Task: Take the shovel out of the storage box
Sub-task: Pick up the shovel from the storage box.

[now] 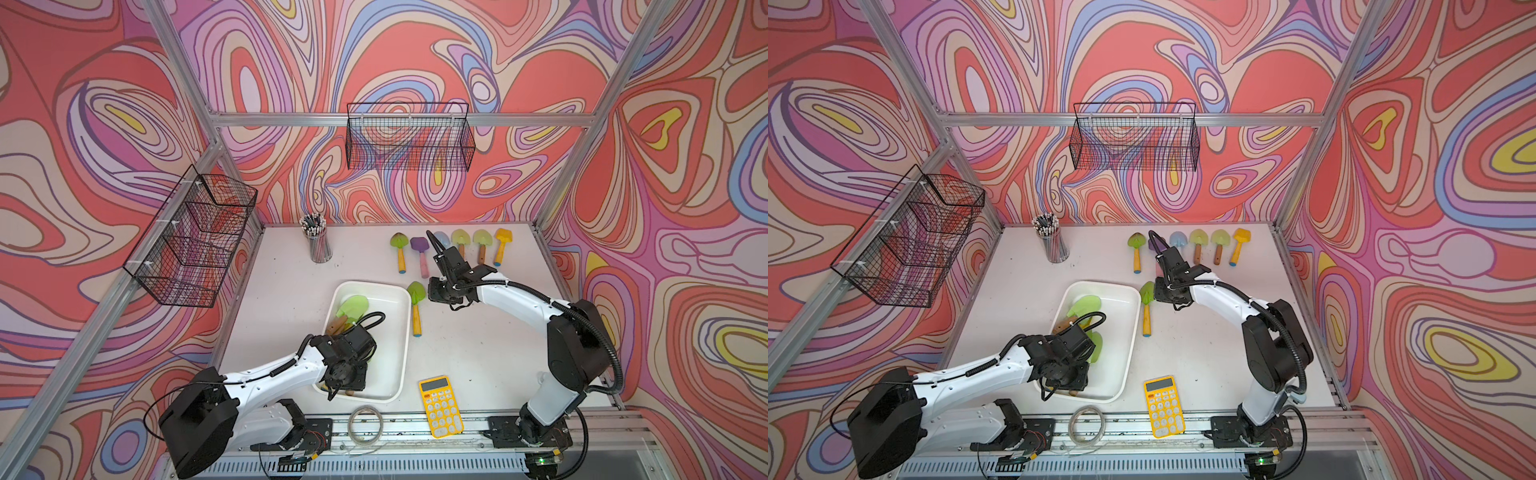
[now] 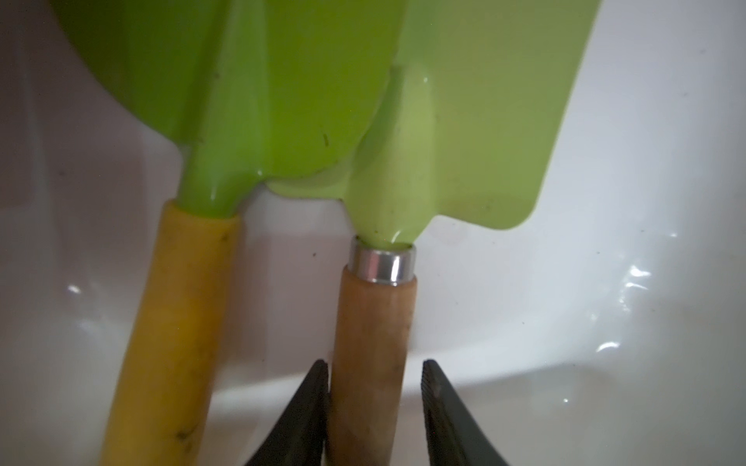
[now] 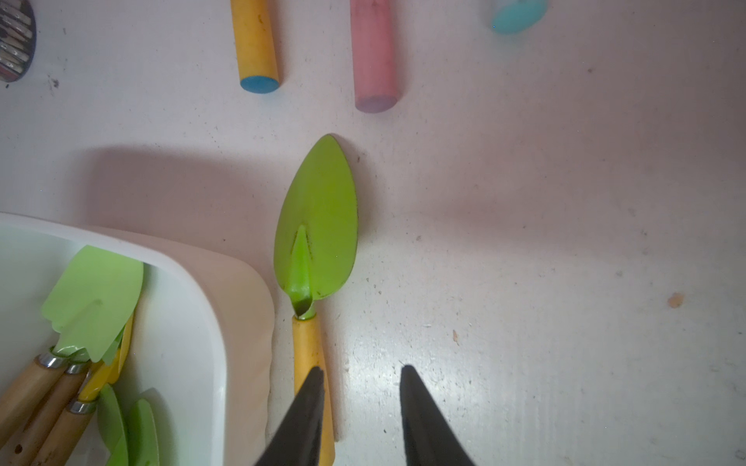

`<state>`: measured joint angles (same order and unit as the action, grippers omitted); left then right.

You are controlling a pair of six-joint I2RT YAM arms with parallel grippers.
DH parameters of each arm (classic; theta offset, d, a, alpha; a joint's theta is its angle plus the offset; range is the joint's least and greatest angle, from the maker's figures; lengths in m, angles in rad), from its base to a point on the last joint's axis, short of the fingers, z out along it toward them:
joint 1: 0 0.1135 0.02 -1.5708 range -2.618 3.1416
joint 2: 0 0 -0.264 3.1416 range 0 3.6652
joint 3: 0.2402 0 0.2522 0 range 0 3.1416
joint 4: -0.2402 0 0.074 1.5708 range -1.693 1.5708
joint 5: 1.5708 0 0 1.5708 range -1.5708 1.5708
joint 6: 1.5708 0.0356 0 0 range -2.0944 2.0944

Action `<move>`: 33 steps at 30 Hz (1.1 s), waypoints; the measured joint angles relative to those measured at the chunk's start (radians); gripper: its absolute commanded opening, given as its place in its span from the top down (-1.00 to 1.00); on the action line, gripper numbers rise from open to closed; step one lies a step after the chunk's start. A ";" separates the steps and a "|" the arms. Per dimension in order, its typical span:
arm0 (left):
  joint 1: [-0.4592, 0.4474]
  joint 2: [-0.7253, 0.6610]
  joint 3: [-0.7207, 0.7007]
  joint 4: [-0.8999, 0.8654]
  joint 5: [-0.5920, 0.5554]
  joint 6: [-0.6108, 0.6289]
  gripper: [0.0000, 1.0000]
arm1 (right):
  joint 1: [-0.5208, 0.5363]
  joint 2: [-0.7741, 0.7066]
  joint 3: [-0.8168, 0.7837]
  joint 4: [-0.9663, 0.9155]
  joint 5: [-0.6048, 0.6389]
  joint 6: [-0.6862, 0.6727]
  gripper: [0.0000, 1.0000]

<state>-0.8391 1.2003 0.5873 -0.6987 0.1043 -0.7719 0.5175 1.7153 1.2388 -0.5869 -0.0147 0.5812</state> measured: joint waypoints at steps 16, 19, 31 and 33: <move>-0.006 0.091 0.029 -0.004 0.035 0.026 0.55 | 0.000 -0.003 -0.039 0.045 -0.019 0.011 0.37; -0.006 0.098 0.040 -0.004 0.034 0.037 0.82 | 0.000 -0.016 -0.048 0.048 -0.019 0.011 0.37; 0.039 0.053 0.165 0.005 0.035 0.089 1.00 | 0.000 -0.101 -0.076 0.074 -0.012 0.011 0.37; 0.088 0.048 0.178 0.025 0.051 0.099 1.00 | 0.000 -0.115 -0.080 0.085 -0.017 0.011 0.37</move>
<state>-0.7509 1.2480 0.7654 -0.6739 0.1555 -0.6731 0.5175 1.6001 1.1587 -0.5022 -0.0315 0.5919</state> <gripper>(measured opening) 0.254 0.314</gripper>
